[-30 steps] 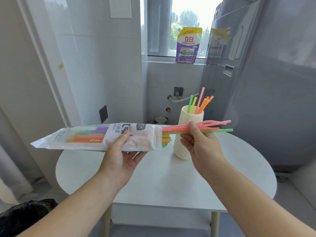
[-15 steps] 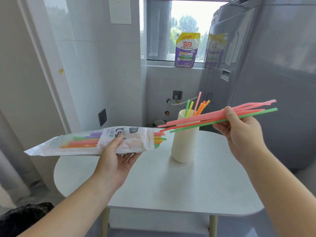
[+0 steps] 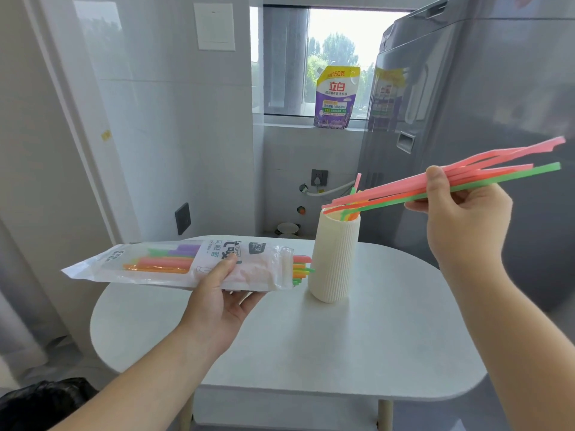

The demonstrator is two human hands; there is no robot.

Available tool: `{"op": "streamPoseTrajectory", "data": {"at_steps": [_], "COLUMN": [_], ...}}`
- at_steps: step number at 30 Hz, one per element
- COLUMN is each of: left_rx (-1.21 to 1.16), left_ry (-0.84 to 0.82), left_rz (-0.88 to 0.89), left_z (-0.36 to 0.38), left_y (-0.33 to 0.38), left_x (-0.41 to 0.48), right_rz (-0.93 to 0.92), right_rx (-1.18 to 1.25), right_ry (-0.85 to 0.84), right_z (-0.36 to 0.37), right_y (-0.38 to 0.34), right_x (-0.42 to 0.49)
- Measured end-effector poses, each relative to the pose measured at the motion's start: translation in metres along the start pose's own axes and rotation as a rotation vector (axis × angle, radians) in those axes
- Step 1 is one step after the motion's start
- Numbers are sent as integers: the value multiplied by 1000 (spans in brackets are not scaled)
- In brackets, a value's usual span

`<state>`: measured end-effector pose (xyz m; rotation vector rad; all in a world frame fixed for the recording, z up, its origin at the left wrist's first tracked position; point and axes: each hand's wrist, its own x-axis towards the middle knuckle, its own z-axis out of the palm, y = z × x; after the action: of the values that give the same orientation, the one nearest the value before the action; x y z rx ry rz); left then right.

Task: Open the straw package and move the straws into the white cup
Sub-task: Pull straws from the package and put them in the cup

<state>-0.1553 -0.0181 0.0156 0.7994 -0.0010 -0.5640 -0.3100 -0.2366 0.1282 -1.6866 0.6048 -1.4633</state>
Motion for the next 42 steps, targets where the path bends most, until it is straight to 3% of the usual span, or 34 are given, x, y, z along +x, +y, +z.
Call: {"op": "streamPoseTrajectory", "data": {"at_steps": [12, 22, 29, 36, 39, 42], "left_rx": [15, 21, 19, 16, 23, 48], "left_ry": [-1, -18, -32, -40, -47, -70], "left_rz": [-8, -17, -13, -19, -9, 0], "left_z": [1, -1, -1, 0, 1, 3], "left_y": [-7, -8, -7, -3, -2, -3], "left_x": [-1, 0, -2, -4, -4, -6], "right_rz": [-53, -36, 4, -113, 16, 327], "right_rx": [-222, -521, -491, -327, -339, -366], "right_ry": [-139, -452, -412, -175, -381, -664], "right_z": [22, 71, 76, 51, 50, 53], "right_y": [-1, 1, 10, -1, 15, 38], "right_x": [19, 45, 51, -2, -44, -73]}}
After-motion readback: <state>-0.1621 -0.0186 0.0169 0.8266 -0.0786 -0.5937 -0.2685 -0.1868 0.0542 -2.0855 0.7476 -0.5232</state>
